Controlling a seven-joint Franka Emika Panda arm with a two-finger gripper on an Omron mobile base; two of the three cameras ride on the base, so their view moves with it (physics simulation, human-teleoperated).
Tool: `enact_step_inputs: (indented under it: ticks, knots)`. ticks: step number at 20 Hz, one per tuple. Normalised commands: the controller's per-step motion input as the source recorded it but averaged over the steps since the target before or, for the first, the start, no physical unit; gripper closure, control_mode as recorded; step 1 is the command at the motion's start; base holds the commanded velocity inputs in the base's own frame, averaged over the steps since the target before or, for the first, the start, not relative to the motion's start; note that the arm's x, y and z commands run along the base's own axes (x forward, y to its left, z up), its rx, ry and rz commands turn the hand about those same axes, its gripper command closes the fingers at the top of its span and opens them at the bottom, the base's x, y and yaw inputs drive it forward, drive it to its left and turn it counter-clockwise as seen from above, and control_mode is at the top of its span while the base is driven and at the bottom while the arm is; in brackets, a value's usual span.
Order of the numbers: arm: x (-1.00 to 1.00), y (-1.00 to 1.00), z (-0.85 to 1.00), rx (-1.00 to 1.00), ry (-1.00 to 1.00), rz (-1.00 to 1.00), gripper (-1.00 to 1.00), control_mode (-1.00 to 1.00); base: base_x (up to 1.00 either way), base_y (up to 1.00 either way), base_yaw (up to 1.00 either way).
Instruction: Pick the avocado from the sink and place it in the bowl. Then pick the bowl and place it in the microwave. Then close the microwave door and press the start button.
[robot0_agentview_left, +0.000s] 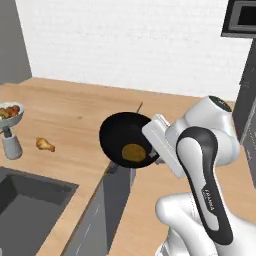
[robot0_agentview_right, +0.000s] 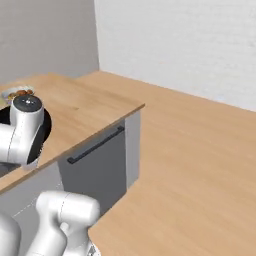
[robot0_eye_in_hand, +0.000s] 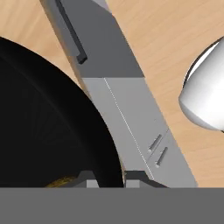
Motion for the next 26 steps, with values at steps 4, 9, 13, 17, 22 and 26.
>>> enact_step_inputs:
  ticks: [4,9,13,17,22,26]
  knots:
    - [0.00,0.00,0.00,0.00,0.00,0.00,1.00,1.00,0.00,-0.13,-0.80]
    - [0.00,0.00,0.00,0.00,0.00,0.00,1.00,1.00,0.14,-0.26,-0.73]
    - [0.00,0.00,0.00,0.00,0.00,0.00,1.00,1.00,0.76,-0.16,-0.66]
    - [0.00,0.00,0.00,0.00,0.00,0.00,1.00,1.00,0.94,-0.23,-0.59]
    - [0.00,0.00,0.00,0.00,0.00,0.00,1.00,1.00,0.99,-0.09,-0.55]
    - [0.00,0.00,0.00,0.00,0.00,0.00,1.00,1.00,1.00,0.00,-0.52]
